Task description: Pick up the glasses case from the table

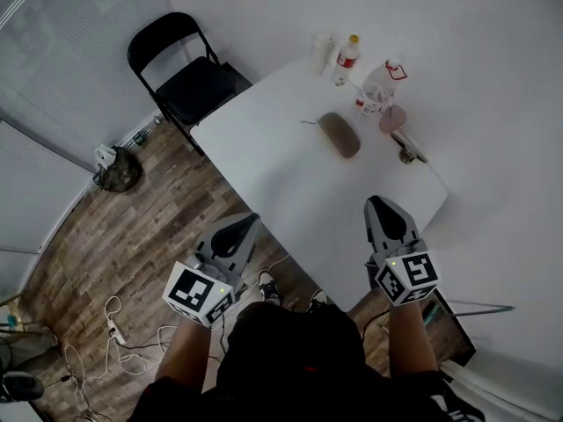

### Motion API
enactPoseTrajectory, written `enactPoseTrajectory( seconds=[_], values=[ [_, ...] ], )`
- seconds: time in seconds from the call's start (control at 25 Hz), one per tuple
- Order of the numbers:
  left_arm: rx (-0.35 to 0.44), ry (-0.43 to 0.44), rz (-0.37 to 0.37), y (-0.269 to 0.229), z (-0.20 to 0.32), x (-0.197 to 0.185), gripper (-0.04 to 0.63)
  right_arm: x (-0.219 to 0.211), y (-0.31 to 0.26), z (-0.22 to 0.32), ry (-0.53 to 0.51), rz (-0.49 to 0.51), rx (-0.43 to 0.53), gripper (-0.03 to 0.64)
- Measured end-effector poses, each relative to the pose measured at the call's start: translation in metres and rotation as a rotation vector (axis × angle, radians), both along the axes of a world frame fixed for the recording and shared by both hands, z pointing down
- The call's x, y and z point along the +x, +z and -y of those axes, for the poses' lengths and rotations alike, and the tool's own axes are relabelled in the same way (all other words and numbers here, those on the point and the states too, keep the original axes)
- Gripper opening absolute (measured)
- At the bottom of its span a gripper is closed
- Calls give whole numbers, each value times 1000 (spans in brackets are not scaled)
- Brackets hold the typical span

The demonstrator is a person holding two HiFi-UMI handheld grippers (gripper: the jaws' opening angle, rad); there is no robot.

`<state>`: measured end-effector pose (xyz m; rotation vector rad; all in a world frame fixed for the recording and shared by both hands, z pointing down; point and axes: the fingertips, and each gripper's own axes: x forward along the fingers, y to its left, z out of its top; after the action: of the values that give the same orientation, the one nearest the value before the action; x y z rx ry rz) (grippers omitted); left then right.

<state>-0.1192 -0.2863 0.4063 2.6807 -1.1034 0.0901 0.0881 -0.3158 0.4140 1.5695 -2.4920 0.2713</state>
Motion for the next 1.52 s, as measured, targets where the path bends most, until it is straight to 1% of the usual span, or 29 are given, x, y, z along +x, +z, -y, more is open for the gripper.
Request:
enactPoseTrajectory(
  seconds=[0.12, 0.16, 0.2, 0.24, 0.32, 0.4, 0.6, 0.72, 1.0, 1.2, 1.36, 1.52],
  values=[
    [-28, -14, -13, 10, 8, 0, 20, 5, 15, 28, -5, -25, -30, 28],
    [-33, -20, -16, 12, 10, 1, 20, 7, 24, 39, -16, -33, -50, 56],
    [-37, -28, -18, 13, 12, 3, 20, 9, 33, 51, -28, -41, -72, 132],
    [-41, -37, -19, 15, 13, 5, 20, 12, 44, 62, -36, -51, -92, 191],
    [-58, -54, -19, 20, 16, 10, 20, 20, 66, 84, -39, -82, -127, 207],
    [-76, -62, -10, 28, 19, 16, 20, 29, 90, 108, -36, -113, -165, 257],
    [-104, -94, 5, 45, 29, 18, 20, 41, 156, 163, -42, -168, -291, 341],
    [-121, -115, 13, 54, 35, 15, 20, 44, 191, 189, -60, -213, -356, 354],
    [-186, -134, 12, 85, 58, 14, 20, 61, 252, 248, -48, -295, -438, 388],
    [-213, -131, 15, 101, 76, 17, 20, 61, 291, 280, -71, -338, -512, 407],
    [-230, -127, 21, 109, 84, 16, 20, 58, 314, 292, -88, -340, -575, 408],
    [-242, -129, 18, 114, 88, 16, 20, 61, 326, 296, -70, -324, -615, 408]
  ],
)
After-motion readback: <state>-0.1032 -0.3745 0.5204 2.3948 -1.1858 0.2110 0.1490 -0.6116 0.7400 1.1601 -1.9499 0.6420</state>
